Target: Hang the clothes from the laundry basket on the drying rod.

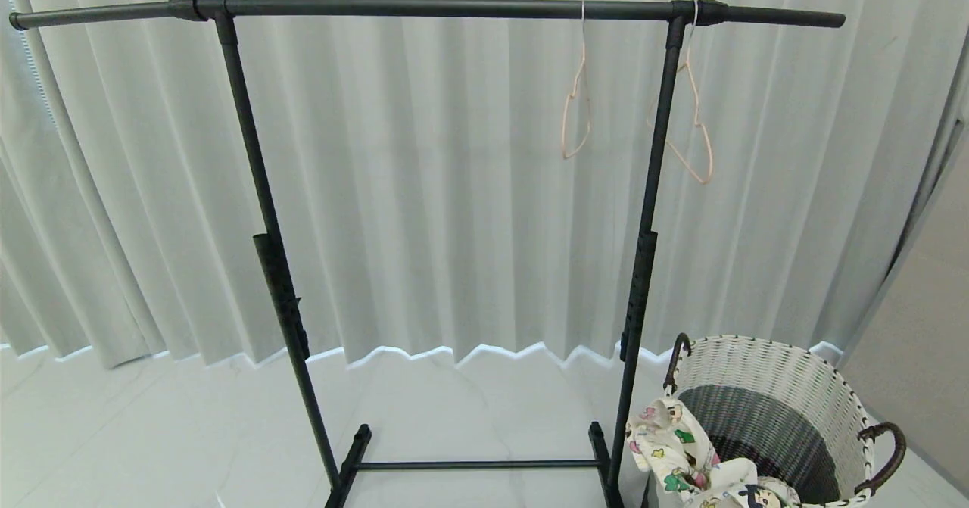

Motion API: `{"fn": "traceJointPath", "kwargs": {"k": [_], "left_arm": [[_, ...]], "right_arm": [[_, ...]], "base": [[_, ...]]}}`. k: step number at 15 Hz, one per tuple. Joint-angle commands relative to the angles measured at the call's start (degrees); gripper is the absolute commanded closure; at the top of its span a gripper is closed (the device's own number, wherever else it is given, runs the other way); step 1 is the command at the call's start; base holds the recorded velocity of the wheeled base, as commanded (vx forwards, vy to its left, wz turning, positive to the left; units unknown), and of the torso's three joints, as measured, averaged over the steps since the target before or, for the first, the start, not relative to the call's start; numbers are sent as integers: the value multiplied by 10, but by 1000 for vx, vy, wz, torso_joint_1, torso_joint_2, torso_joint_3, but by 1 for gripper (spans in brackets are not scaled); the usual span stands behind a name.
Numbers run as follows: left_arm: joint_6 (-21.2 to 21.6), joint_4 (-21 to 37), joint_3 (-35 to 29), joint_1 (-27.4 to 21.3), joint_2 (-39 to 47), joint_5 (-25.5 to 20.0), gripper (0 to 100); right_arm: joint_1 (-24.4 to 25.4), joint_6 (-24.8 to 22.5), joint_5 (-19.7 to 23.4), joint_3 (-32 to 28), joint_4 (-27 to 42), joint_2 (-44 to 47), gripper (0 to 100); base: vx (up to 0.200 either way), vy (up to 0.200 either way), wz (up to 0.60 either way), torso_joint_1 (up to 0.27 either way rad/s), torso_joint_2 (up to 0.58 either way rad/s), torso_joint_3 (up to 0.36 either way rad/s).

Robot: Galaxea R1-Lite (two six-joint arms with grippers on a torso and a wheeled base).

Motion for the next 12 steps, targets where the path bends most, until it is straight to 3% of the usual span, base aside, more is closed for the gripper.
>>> {"fn": "traceJointPath", "kwargs": {"k": [1, 2, 10, 12], "left_arm": [[0, 0, 0, 0, 1, 0, 0], [0, 0, 0, 0, 1, 0, 0], [-1, 0, 0, 0, 1, 0, 0], [-1, 0, 0, 0, 1, 0, 0]], "right_arm": [[0, 0, 0, 0, 0, 0, 0], [0, 0, 0, 0, 0, 0, 0], [0, -3, 0, 0, 0, 0, 0], [0, 2, 0, 0, 0, 0, 0]], "base": [[0, 0, 0, 0, 0, 0], [0, 0, 0, 0, 0, 0], [0, 200, 0, 5, 5, 3], [0, 0, 0, 0, 0, 0]]}}
